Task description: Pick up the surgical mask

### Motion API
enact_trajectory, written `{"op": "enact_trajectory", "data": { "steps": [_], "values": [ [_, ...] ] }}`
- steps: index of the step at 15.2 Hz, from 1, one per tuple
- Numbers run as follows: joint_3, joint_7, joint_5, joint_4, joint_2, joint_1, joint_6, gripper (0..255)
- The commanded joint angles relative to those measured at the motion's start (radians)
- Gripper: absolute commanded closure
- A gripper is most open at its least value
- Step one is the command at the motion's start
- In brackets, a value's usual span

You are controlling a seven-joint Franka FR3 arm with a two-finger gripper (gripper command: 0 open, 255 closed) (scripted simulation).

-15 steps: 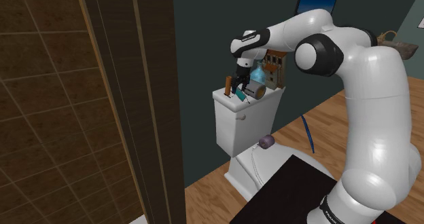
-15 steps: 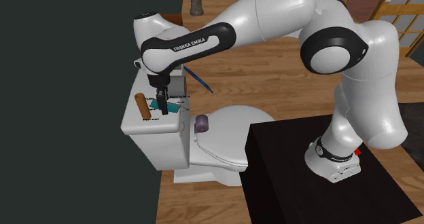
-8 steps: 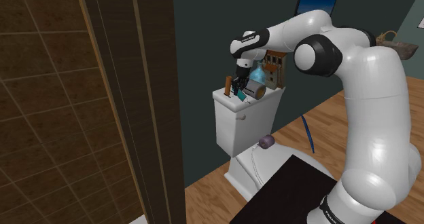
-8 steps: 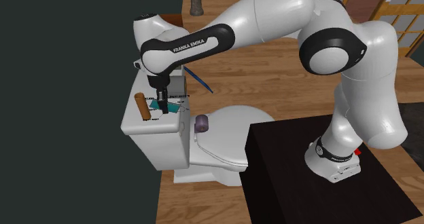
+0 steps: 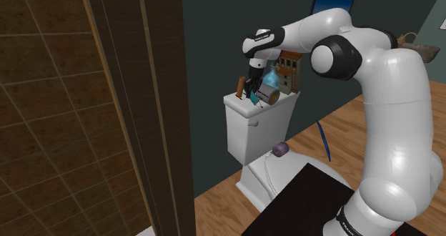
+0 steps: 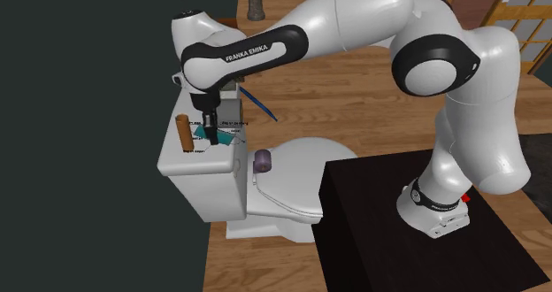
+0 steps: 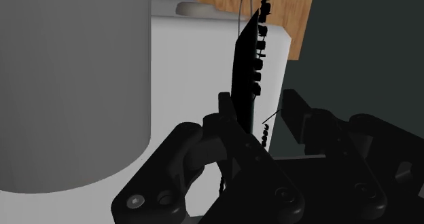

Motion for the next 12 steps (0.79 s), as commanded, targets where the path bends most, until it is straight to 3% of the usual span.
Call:
{"op": "enact_trajectory", "data": {
  "steps": [1, 12],
  "values": [
    [-0.002, 0.003, -0.003, 0.014, -0.008, -0.001, -0.022, 255],
    [-0.007, 0.024, -0.015, 0.119, -0.030, -0.006, -0.145, 255]
  ]
}}
